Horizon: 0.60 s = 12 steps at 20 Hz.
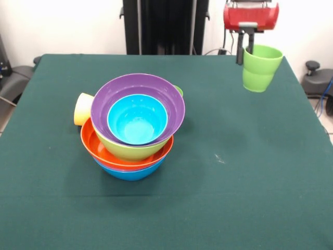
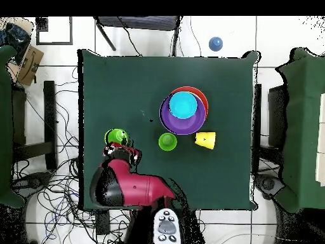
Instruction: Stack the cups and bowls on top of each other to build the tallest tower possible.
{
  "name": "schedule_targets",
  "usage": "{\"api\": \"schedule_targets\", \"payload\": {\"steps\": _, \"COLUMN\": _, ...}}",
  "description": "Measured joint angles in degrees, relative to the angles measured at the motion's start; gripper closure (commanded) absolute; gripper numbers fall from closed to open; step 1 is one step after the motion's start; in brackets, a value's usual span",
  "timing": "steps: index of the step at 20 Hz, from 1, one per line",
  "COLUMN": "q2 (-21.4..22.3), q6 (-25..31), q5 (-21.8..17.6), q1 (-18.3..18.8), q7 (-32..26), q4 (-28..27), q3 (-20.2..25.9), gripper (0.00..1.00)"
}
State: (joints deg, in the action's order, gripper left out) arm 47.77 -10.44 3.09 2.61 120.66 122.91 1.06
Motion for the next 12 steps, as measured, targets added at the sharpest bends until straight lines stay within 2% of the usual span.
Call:
{"api": "schedule_targets", "payload": {"steps": 3, "q2": 2.8, "q6": 3.2, "q5": -0.9, "q1": 2.4, "q7": 0.0, "q4": 0.3, "q3": 1.0, "gripper": 1.00}}
{"api": "schedule_targets", "payload": {"steps": 4, "q2": 5.0, "q6": 5.3, "q5": -1.5, "q1": 4.4, "q7": 0.0, "q4": 0.7, "q3": 1.9, "gripper": 1.00}}
{"api": "schedule_targets", "payload": {"steps": 7, "q2": 7.1, "q6": 7.3, "q5": -2.1, "q1": 6.7, "q7": 0.0, "q4": 1.3, "q3": 3.2, "gripper": 1.00}}
{"api": "schedule_targets", "payload": {"steps": 9, "q2": 9.9, "q6": 10.0, "q5": -2.9, "q1": 9.9, "q7": 0.0, "q4": 2.0, "q3": 5.0, "gripper": 1.00}}
{"api": "schedule_targets", "payload": {"steps": 11, "q2": 11.2, "q6": 11.4, "q5": -3.4, "q1": 11.7, "q7": 0.0, "q4": 2.3, "q3": 6.2, "gripper": 1.00}}
{"api": "schedule_targets", "payload": {"steps": 12, "q2": 12.8, "q6": 13.4, "q5": -3.9, "q1": 14.3, "q7": 0.0, "q4": 2.5, "q3": 7.9, "gripper": 1.00}}
